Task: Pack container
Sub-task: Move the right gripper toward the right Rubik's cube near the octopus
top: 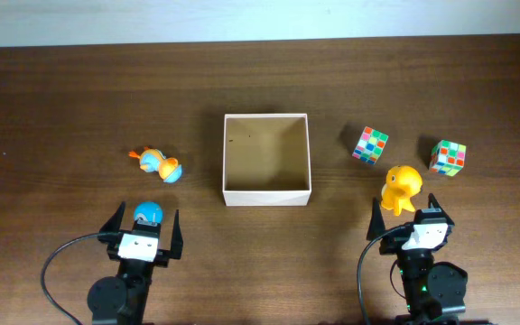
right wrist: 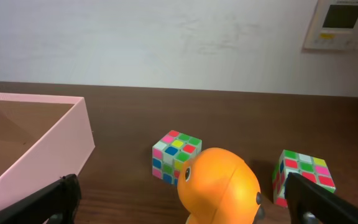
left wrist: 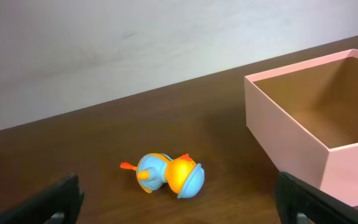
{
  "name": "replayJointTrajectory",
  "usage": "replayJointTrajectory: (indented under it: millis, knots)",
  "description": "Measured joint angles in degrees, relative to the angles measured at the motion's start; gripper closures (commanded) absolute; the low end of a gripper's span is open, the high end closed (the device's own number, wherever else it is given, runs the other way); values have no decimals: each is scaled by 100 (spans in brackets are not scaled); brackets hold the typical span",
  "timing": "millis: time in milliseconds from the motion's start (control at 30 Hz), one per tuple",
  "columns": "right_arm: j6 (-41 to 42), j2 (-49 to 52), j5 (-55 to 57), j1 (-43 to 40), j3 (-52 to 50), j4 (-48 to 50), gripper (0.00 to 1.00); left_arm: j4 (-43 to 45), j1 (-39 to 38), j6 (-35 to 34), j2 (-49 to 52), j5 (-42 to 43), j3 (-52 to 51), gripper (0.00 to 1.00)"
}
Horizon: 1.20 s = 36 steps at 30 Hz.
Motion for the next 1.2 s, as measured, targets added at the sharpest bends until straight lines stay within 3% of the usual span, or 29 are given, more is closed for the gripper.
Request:
replayJointTrajectory:
  millis: [633, 900, 1033, 1200]
  knots:
    - [9, 0, 20, 0, -4, 42, 1, 0, 0, 0, 0, 0, 0, 1]
    - [649, -4, -348, 0, -15, 590, 1, 0, 0, 0, 0, 0, 0, 1]
    - [1215, -4, -413, 0, 125, 50, 1, 0, 0, 0, 0, 0, 0, 1]
    - [1556, 184, -299, 0, 1128, -1108, 1, 0, 0, 0, 0, 0, 0, 1]
